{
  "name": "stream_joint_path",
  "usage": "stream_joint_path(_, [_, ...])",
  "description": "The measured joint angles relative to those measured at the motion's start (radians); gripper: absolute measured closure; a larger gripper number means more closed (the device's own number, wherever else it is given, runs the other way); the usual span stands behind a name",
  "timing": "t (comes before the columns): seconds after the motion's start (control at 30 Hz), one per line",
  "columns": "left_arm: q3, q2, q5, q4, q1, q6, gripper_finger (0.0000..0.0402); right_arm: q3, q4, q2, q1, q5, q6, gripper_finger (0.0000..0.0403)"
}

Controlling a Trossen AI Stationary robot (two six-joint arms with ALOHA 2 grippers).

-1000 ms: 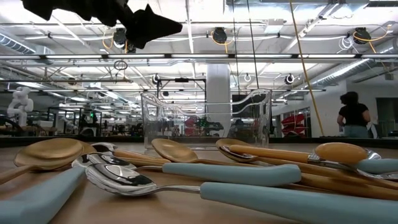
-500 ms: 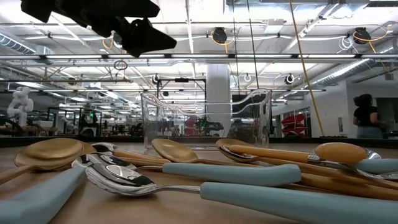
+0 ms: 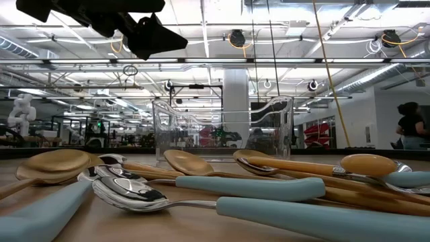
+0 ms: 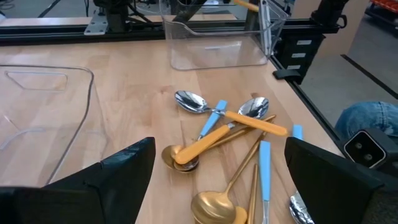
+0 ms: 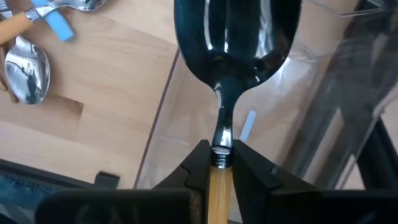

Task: Sort silverware by color (type)
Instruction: Put the yellow spoon into the bottom right transparent bin

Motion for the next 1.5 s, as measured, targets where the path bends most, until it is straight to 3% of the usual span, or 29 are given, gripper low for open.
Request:
stream_joint_path(0.43, [0.000, 0.000, 0.000, 0.002, 0.000, -0.016, 0.0046, -0.114, 0.100, 0.000, 0.028, -0.055, 0.015, 0.0362])
stream_joint_path(1.5, [0.000, 0.000, 0.000, 0.004, 0.000, -0.018, 0.0046, -0.360, 0.419, 0.000, 0.029, -0.055, 0.012, 0.0362])
